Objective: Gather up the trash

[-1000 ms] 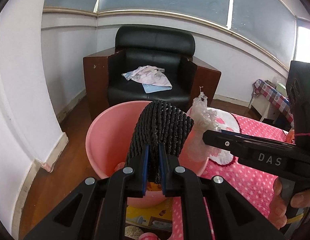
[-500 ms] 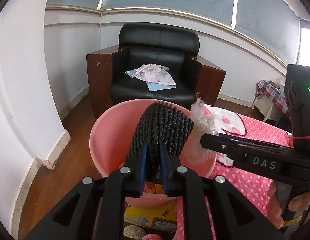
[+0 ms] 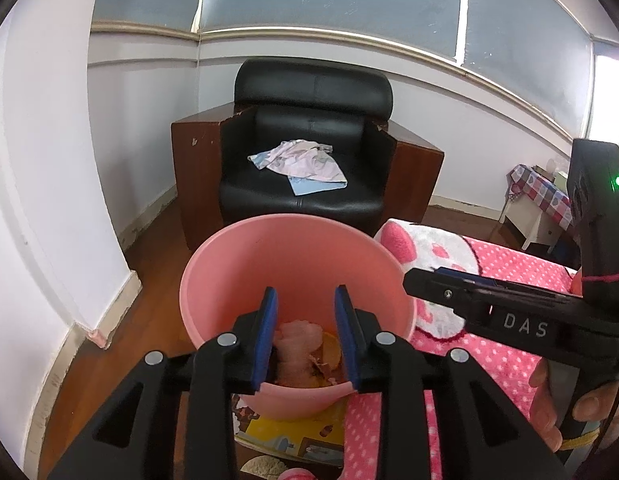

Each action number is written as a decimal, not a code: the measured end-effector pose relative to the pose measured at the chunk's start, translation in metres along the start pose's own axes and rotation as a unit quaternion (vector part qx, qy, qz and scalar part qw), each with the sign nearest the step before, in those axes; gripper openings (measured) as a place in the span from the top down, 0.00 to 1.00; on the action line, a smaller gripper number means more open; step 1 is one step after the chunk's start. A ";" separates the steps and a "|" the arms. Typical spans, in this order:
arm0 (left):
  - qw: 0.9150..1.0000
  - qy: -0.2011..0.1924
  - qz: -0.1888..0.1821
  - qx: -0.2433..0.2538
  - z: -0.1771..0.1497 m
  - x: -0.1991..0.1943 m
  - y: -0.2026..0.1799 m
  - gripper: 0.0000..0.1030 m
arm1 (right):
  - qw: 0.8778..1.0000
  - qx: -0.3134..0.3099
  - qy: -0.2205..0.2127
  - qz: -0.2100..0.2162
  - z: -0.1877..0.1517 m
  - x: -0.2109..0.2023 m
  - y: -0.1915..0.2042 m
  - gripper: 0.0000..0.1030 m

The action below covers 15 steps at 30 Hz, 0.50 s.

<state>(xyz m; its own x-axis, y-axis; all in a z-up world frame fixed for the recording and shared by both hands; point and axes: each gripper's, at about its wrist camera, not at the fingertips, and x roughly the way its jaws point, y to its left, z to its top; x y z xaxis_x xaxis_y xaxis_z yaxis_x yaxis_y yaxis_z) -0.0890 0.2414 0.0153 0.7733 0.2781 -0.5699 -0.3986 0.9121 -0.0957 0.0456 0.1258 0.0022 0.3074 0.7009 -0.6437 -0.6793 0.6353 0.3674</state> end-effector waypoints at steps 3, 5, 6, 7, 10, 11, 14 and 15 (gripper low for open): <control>1.000 -0.007 -0.002 0.007 0.001 -0.008 -0.008 0.67 | 1.000 0.000 -0.006 -0.006 -0.004 -0.012 -0.004 0.61; 1.000 -0.009 -0.004 0.012 0.002 -0.013 -0.015 0.66 | 1.000 0.004 -0.010 -0.006 -0.006 -0.020 -0.007 0.61; 1.000 -0.010 -0.006 0.016 0.003 -0.015 -0.020 0.65 | 1.000 0.005 -0.012 -0.007 -0.008 -0.024 -0.009 0.61; 1.000 -0.011 -0.008 0.019 0.003 -0.017 -0.023 0.65 | 1.000 0.007 -0.014 -0.008 -0.010 -0.029 -0.011 0.61; 0.999 -0.013 -0.012 0.027 0.003 -0.023 -0.035 0.62 | 1.000 0.010 -0.021 -0.015 -0.016 -0.043 -0.018 0.61; 0.999 -0.013 -0.015 0.030 0.003 -0.025 -0.040 0.61 | 1.000 0.011 -0.022 -0.016 -0.018 -0.046 -0.019 0.61; 0.999 -0.013 -0.026 0.036 0.003 -0.029 -0.054 0.59 | 0.999 0.018 -0.028 -0.019 -0.024 -0.060 -0.027 0.61; 0.999 -0.013 -0.030 0.040 0.002 -0.031 -0.059 0.58 | 0.999 0.021 -0.029 -0.021 -0.027 -0.065 -0.030 0.61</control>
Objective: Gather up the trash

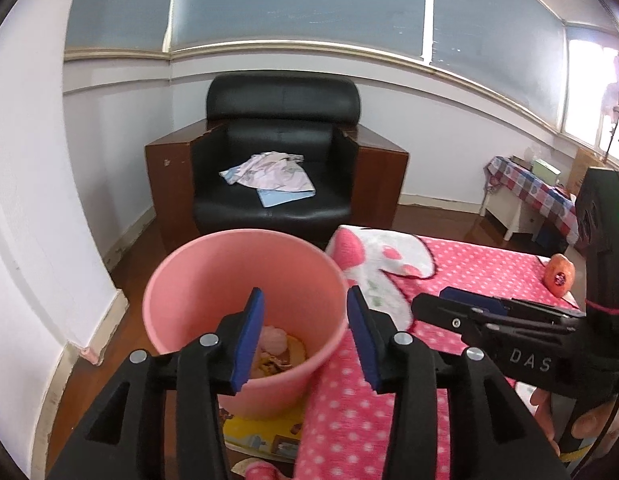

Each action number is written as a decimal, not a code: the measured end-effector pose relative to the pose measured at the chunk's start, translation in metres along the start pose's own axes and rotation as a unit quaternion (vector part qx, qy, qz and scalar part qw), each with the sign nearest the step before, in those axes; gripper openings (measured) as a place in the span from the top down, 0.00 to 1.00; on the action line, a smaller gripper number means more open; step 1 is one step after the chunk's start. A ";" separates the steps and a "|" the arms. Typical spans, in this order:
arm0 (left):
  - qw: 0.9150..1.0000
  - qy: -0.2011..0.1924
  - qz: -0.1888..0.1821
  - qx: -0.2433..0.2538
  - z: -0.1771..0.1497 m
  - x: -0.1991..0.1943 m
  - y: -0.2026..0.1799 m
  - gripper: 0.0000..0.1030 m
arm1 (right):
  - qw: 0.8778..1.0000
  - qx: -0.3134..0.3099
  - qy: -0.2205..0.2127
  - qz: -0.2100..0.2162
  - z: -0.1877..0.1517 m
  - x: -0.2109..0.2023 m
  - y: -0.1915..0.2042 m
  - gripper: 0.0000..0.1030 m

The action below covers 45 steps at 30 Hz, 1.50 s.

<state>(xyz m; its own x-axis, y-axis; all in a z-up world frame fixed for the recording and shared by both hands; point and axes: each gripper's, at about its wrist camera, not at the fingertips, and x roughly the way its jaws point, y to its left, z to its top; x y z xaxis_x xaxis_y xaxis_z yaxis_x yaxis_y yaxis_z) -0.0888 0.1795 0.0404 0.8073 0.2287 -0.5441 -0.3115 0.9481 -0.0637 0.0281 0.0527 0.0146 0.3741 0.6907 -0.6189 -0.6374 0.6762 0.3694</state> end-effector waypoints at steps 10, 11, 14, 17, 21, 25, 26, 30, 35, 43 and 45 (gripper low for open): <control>0.999 0.010 -0.034 0.039 -0.001 -0.006 -0.054 0.52 | 0.999 0.017 -0.014 -0.037 -0.029 -0.047 -0.033 0.53; 0.998 0.012 -0.037 0.041 -0.001 -0.006 -0.058 0.51 | 0.999 0.021 -0.016 -0.042 -0.032 -0.052 -0.037 0.53; 0.997 0.015 -0.046 0.052 -0.001 -0.005 -0.075 0.51 | 0.998 0.031 -0.021 -0.058 -0.040 -0.067 -0.049 0.53; 0.996 0.017 -0.056 0.065 -0.002 -0.006 -0.093 0.50 | 0.996 0.042 -0.025 -0.072 -0.045 -0.081 -0.061 0.53; 0.995 0.020 -0.071 0.074 -0.003 -0.006 -0.111 0.47 | 0.994 0.060 -0.033 -0.085 -0.052 -0.098 -0.077 0.53; 0.993 0.027 -0.076 0.083 -0.007 -0.006 -0.129 0.47 | 0.992 0.075 -0.038 -0.098 -0.060 -0.113 -0.089 0.52; 0.993 0.029 -0.078 0.082 -0.007 -0.006 -0.132 0.47 | 0.991 0.077 -0.039 -0.100 -0.062 -0.116 -0.091 0.52; 0.993 0.038 -0.078 0.081 -0.011 -0.004 -0.144 0.47 | 0.989 0.086 -0.044 -0.109 -0.067 -0.125 -0.096 0.51; 0.992 0.048 -0.077 0.089 -0.017 -0.001 -0.157 0.47 | 0.987 0.092 -0.047 -0.120 -0.072 -0.133 -0.100 0.46; 0.992 0.059 -0.074 0.084 -0.025 -0.004 -0.162 0.47 | 0.987 0.077 -0.049 -0.134 -0.078 -0.137 -0.093 0.45; 0.992 0.059 -0.073 0.084 -0.027 -0.005 -0.162 0.47 | 0.987 0.071 -0.050 -0.137 -0.080 -0.137 -0.090 0.45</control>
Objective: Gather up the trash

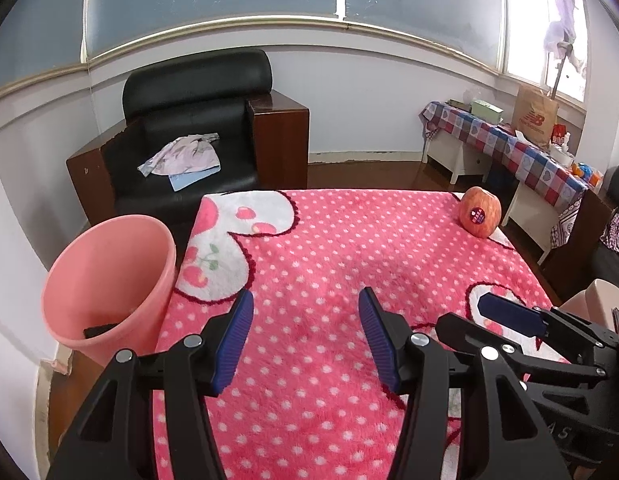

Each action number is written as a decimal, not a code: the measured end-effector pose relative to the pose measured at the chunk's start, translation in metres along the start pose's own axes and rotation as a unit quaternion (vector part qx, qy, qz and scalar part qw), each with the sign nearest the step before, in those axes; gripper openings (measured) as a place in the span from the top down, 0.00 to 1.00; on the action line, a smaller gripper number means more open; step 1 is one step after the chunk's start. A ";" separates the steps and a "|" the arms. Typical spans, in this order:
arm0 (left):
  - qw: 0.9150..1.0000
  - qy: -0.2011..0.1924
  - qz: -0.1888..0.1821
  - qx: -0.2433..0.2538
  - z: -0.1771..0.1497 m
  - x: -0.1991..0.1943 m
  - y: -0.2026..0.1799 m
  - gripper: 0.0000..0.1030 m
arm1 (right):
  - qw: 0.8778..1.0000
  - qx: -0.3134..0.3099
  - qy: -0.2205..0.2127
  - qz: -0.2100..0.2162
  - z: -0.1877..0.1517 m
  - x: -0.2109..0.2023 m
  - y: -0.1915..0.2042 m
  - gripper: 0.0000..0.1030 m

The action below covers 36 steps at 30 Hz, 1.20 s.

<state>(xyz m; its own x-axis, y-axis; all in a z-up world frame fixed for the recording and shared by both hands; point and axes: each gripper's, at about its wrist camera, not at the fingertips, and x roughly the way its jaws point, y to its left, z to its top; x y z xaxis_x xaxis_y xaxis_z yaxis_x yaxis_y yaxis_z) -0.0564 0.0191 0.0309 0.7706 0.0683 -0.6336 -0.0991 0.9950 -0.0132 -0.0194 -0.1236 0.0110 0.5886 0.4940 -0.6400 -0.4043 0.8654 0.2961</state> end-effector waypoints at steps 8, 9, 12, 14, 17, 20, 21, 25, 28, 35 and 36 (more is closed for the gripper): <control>1.000 -0.001 -0.001 -0.004 -0.008 -0.008 0.003 0.47 | 1.000 -0.006 -0.002 -0.006 -0.005 -0.006 0.006 0.45; 1.000 -0.001 0.000 -0.003 -0.008 -0.009 0.003 0.47 | 1.000 -0.007 -0.002 -0.005 -0.005 -0.006 0.006 0.45; 1.000 -0.001 -0.001 -0.004 -0.008 -0.009 0.003 0.48 | 1.000 -0.010 -0.002 -0.007 -0.007 -0.008 0.009 0.45; 1.000 -0.001 -0.001 -0.005 -0.010 -0.012 0.004 0.48 | 1.000 -0.012 -0.002 -0.007 -0.007 -0.009 0.010 0.45; 1.000 -0.001 -0.002 -0.006 -0.011 -0.013 0.005 0.48 | 1.000 -0.016 -0.003 -0.009 -0.008 -0.012 0.013 0.45; 1.000 -0.001 -0.003 -0.007 -0.011 -0.014 0.006 0.48 | 1.000 -0.018 -0.003 -0.010 -0.007 -0.012 0.015 0.45; 1.000 -0.001 -0.003 -0.008 -0.012 -0.015 0.007 0.48 | 1.000 -0.018 -0.003 -0.010 -0.007 -0.012 0.015 0.45; 1.000 -0.001 -0.002 -0.007 -0.012 -0.014 0.007 0.48 | 1.000 -0.018 -0.002 -0.011 -0.008 -0.011 0.015 0.45; 1.000 0.001 -0.002 -0.008 -0.012 -0.014 0.007 0.48 | 1.000 -0.019 -0.002 -0.011 -0.007 -0.011 0.015 0.45; 1.000 0.003 -0.002 -0.010 -0.016 -0.016 0.009 0.48 | 1.000 -0.018 -0.001 -0.011 -0.008 -0.011 0.015 0.45; 1.000 0.003 -0.003 -0.010 -0.015 -0.016 0.009 0.48 | 1.000 -0.018 -0.001 -0.011 -0.008 -0.010 0.015 0.45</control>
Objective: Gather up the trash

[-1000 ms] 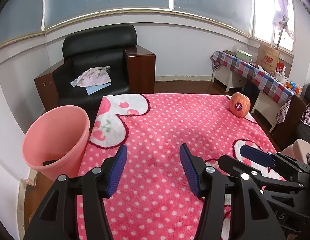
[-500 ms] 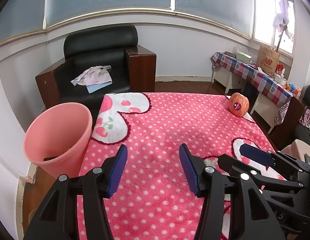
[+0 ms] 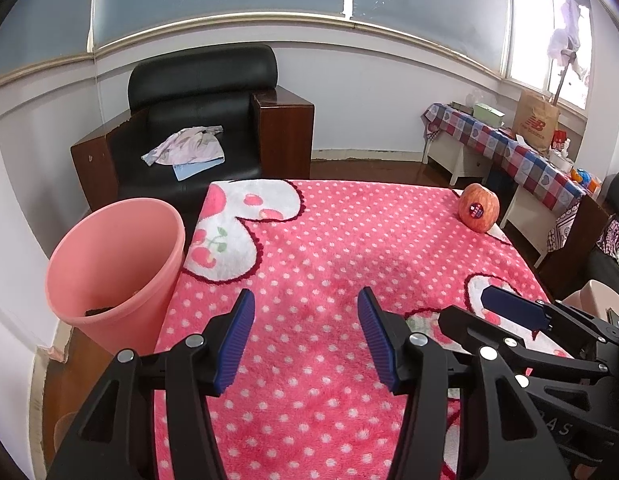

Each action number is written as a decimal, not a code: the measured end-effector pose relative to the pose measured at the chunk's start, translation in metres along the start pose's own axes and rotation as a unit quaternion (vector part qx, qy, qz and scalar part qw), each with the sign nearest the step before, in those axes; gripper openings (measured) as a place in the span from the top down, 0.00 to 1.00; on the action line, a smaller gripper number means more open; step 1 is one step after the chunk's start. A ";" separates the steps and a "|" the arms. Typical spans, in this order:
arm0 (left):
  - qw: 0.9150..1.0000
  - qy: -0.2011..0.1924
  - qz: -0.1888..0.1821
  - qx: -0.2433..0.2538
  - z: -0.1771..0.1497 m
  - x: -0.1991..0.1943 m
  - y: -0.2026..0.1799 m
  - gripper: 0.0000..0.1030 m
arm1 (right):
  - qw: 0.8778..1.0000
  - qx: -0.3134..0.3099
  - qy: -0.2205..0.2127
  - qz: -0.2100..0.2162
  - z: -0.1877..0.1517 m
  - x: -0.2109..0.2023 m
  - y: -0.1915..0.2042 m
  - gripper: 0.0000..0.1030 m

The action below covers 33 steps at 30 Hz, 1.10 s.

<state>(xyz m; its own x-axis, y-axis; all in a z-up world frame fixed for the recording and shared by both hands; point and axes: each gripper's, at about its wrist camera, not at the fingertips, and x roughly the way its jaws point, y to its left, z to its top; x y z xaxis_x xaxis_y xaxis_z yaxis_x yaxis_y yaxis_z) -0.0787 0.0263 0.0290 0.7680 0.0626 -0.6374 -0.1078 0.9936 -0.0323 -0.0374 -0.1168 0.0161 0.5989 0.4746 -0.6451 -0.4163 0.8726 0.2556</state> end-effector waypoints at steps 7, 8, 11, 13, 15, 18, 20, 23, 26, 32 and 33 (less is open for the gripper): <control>1.000 0.006 -0.001 -0.001 -0.004 0.003 0.000 0.48 | 1.000 0.000 0.003 -0.001 -0.002 0.002 -0.004 0.45; 1.000 0.007 -0.001 -0.001 -0.003 0.005 0.000 0.49 | 1.000 0.000 0.003 -0.001 -0.002 0.003 -0.003 0.45; 1.000 0.008 -0.001 -0.002 -0.004 0.005 -0.001 0.49 | 1.000 -0.001 0.004 -0.001 -0.002 0.003 -0.003 0.45; 1.000 0.009 -0.001 -0.002 -0.004 0.008 -0.001 0.49 | 1.000 -0.001 0.005 -0.001 -0.002 0.003 -0.004 0.45; 1.000 0.009 -0.001 -0.002 -0.004 0.008 -0.001 0.49 | 1.000 -0.002 0.004 -0.001 -0.002 0.003 -0.004 0.45; 1.000 0.010 -0.001 -0.001 -0.003 0.009 -0.001 0.49 | 1.000 -0.001 0.004 -0.001 -0.002 0.003 -0.003 0.45; 1.000 0.010 -0.001 -0.001 -0.003 0.009 -0.001 0.49 | 1.000 -0.001 0.004 -0.002 -0.003 0.003 -0.004 0.45; 1.000 0.010 -0.001 -0.001 -0.004 0.009 -0.001 0.49 | 1.000 0.001 0.003 -0.002 -0.004 0.003 -0.005 0.45; 1.000 0.010 -0.001 0.001 -0.004 0.011 -0.003 0.49 | 1.000 0.000 0.002 -0.002 -0.004 0.003 -0.005 0.45; 1.000 0.012 -0.001 0.004 -0.005 0.012 -0.006 0.49 | 1.000 0.002 0.001 -0.004 -0.004 0.001 -0.008 0.45; 1.000 0.012 -0.002 0.005 -0.005 0.012 -0.007 0.49 | 1.000 0.002 0.001 -0.004 -0.004 0.001 -0.008 0.45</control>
<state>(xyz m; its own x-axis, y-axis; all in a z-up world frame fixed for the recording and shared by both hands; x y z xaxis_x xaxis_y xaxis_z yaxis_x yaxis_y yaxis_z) -0.0719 0.0201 0.0180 0.7529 0.0574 -0.6556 -0.0995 0.9947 -0.0272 -0.0365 -0.1236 0.0110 0.6004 0.4677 -0.6487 -0.4095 0.8765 0.2529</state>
